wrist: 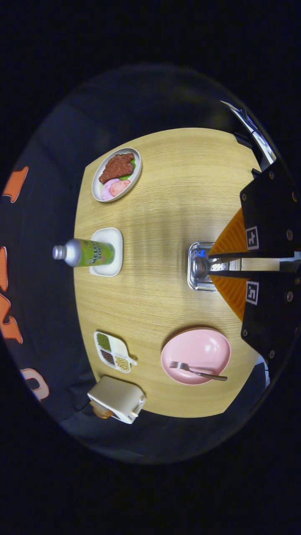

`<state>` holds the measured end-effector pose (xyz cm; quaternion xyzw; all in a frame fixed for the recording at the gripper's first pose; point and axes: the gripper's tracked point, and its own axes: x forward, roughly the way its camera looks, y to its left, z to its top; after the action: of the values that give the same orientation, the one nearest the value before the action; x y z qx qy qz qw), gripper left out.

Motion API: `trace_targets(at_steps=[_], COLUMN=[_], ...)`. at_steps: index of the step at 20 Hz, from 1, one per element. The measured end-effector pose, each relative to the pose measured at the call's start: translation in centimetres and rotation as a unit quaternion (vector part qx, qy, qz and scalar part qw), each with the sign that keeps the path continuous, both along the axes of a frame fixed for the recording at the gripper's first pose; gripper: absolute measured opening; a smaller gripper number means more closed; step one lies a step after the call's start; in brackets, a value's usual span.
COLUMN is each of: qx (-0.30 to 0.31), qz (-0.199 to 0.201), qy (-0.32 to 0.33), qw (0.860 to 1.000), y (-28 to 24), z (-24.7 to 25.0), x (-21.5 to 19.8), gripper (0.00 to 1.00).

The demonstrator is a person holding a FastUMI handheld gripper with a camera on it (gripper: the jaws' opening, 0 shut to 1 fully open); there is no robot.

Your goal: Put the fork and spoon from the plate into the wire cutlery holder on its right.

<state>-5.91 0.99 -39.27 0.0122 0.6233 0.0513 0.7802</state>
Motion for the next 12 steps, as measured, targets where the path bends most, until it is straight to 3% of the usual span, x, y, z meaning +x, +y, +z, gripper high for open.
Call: trace_targets(at_steps=[4, 6, 10, 12], qx=[0.025, 0.042, 0.071, 0.082], qz=[0.002, 0.009, 0.010, 0.013], qy=[-0.044, -0.039, -0.041, -0.032], qw=[0.999, 0.998, 0.997, 0.996], y=[2.6, 4.3, 7.7, 9.5], z=[1.8, 2.2, 2.5, 2.2], x=[0.4, -0.5, -0.9, -1.4], gripper=[0.19, 0.32, 0.67, 0.76])
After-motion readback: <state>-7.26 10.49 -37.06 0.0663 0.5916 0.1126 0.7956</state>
